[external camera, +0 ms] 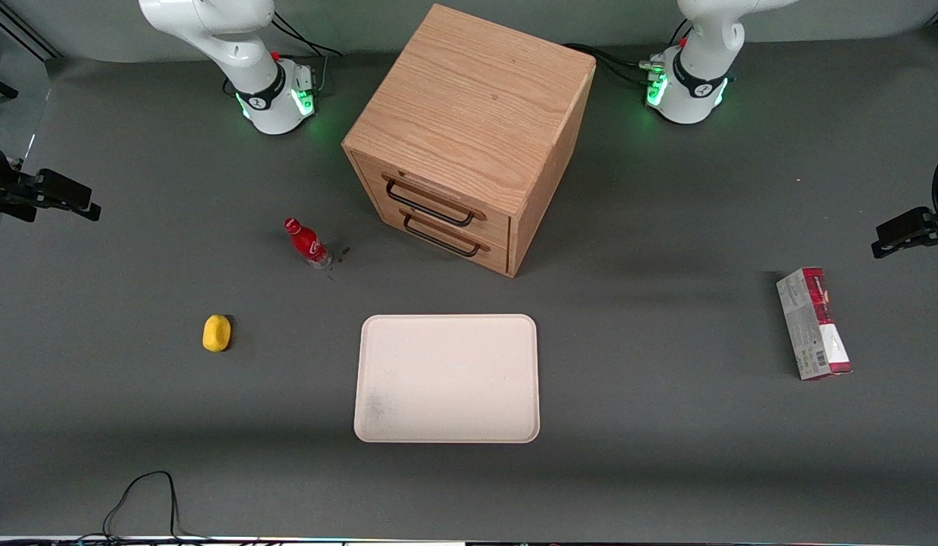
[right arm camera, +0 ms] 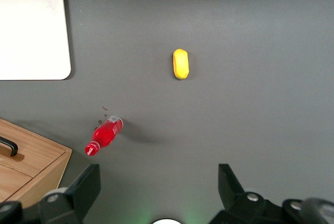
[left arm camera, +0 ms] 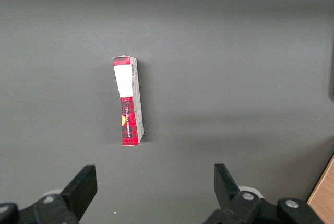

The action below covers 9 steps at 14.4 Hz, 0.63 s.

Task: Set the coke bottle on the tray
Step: 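Move the right gripper out from rest toward the red Coca-Cola bottle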

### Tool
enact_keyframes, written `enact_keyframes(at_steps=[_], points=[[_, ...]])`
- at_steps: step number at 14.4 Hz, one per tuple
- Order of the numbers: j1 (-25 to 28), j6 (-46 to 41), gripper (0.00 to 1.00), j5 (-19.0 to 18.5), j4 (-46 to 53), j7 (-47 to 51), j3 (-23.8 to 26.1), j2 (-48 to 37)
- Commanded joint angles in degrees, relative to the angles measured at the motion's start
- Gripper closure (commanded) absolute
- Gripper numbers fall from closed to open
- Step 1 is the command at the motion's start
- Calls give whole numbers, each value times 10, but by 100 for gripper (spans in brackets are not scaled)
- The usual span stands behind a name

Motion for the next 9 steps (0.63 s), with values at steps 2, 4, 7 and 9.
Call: enact_keyframes(at_steps=[2, 4, 7, 9], points=[[6, -5, 0, -3, 11, -13, -6, 4], [6, -7, 0, -5, 10, -13, -6, 6], [10, -4, 0, -4, -13, -2, -5, -9], [13, 11, 0, -1, -49, 10, -2, -46]])
